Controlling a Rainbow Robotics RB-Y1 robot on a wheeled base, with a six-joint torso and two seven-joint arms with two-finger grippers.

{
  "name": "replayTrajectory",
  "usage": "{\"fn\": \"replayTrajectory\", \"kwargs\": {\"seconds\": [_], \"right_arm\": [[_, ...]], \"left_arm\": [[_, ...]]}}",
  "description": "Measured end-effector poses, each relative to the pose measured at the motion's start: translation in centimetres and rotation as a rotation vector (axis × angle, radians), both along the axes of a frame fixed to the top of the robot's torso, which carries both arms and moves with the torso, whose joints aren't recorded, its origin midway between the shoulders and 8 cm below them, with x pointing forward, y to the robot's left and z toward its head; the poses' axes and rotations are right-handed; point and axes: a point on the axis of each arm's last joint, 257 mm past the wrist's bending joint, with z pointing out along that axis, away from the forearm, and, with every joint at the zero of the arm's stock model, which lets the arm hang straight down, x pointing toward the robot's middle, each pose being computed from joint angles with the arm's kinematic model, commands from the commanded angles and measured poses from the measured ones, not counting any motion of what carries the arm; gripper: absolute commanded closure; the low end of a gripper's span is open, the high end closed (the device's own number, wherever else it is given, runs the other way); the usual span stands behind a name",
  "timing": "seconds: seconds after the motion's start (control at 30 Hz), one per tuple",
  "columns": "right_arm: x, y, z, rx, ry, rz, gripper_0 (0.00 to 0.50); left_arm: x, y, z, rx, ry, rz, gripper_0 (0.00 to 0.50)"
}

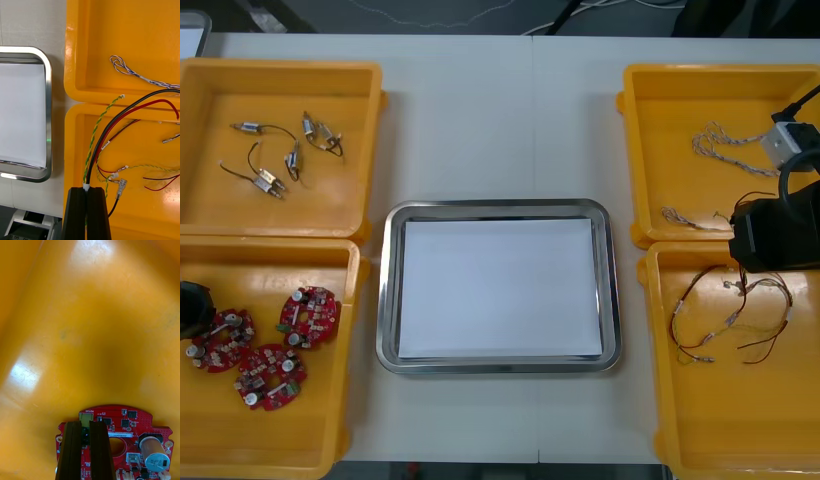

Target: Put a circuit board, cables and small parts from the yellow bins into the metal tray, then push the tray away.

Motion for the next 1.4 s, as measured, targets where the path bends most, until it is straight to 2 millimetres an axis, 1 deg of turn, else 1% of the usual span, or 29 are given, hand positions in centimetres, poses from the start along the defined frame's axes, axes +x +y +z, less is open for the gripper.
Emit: {"fn": "replayTrajectory", "kwargs": {"seconds": [0.17,0.27,0.53,0.67,0.83,0.93,1.1,1.2,1.4], "right_arm": [[0.0,0.0,0.0,0.000,0.000,0.000,0.500],[0.0,0.0,0.0,0.000,0.000,0.000,0.500],[0.0,0.0,0.0,0.000,0.000,0.000,0.500],[0.0,0.0,0.0,0.000,0.000,0.000,0.500],[0.0,0.0,0.0,0.000,0.000,0.000,0.500],[0.0,0.0,0.0,0.000,0.000,0.000,0.500],[0.0,0.0,0.0,0.000,0.000,0.000,0.500],[0.0,0.0,0.0,0.000,0.000,0.000,0.500],[0.0,0.0,0.0,-0.001,0.000,0.000,0.500]], "left_arm": [[0.0,0.1,0.0,0.000,0.000,0.002,0.500],[-0.3,0.5,0.3,-0.003,0.003,0.016,0.500],[-0.3,2.4,2.0,-0.003,-0.034,0.069,0.500],[-0.5,2.5,3.0,0.005,-0.038,0.065,0.500],[-1.2,1.2,4.6,0.010,-0.021,0.021,0.500],[-1.3,0.1,5.9,0.017,-0.031,-0.014,0.500],[-1.3,-2.0,7.7,0.017,-0.035,-0.077,0.500],[-1.2,-3.6,9.0,-0.001,-0.033,-0.125,0.500],[1.5,-6.9,12.9,-0.005,-0.126,-0.225,0.500]]}}
